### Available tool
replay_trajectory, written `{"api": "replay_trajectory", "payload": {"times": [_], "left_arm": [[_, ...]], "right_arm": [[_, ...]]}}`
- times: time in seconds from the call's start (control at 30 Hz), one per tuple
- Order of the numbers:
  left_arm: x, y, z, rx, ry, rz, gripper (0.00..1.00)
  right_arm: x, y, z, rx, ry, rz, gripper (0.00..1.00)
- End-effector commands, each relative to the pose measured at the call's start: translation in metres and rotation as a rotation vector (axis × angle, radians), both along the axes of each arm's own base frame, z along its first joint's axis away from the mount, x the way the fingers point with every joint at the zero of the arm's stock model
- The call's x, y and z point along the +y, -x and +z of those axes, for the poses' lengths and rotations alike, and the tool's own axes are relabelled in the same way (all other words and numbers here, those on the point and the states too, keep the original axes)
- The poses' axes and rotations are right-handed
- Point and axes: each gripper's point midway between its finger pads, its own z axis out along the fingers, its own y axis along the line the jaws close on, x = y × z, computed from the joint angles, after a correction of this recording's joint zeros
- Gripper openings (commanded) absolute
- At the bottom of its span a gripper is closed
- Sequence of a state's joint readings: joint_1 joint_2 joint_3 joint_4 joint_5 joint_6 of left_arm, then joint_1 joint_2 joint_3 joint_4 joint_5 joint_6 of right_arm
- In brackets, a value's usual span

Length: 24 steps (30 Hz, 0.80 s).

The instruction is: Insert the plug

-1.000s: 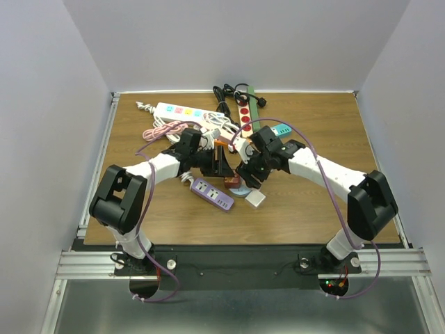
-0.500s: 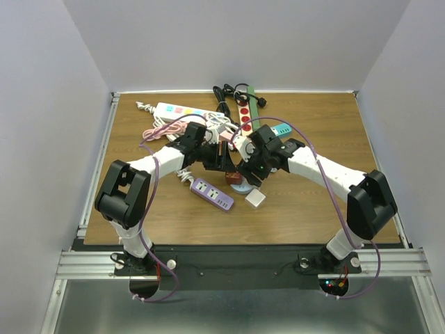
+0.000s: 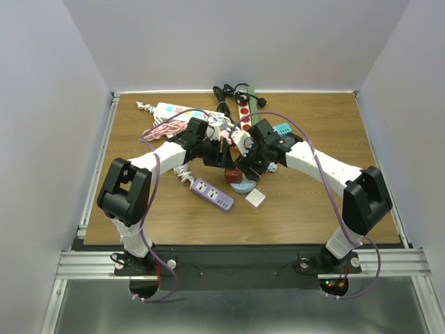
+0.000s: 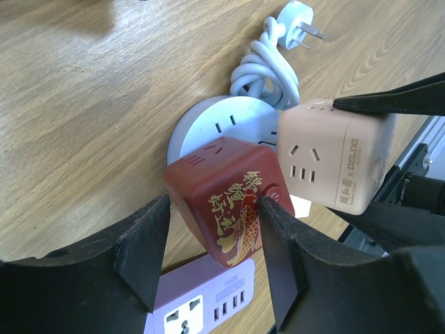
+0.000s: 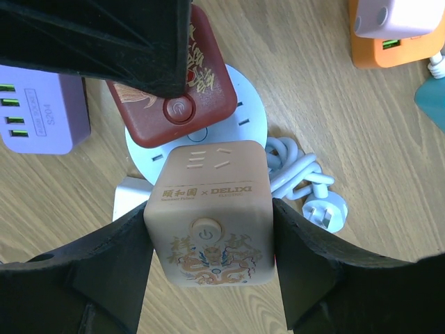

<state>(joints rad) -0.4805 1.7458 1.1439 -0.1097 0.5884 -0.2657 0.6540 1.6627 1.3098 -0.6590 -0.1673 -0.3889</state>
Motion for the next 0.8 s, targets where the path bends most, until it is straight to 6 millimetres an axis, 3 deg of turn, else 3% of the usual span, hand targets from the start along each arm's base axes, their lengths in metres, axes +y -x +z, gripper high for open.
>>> {"api": "replay_trajectory", "payload": {"times": [0.0,0.33,0.77], "left_arm": [[0.007,-0.005,-0.008,-0.017,-0.068,-0.013,0.63],[0.007,-0.005,-0.006,-0.028,-0.068,-0.019,0.63],[0.006,-0.004,0.0,-0.043,-0.061,-0.031,0.63]], "right_arm": [[-0.001,0.005,0.011,-0.013,-0.033,0.007,0.0],[-0.011,0.008,0.008,-0.027,-0.009,-0.008,0.01],[-0.003,0.015,-0.001,0.023,-0.035,0.026,0.0]]}}
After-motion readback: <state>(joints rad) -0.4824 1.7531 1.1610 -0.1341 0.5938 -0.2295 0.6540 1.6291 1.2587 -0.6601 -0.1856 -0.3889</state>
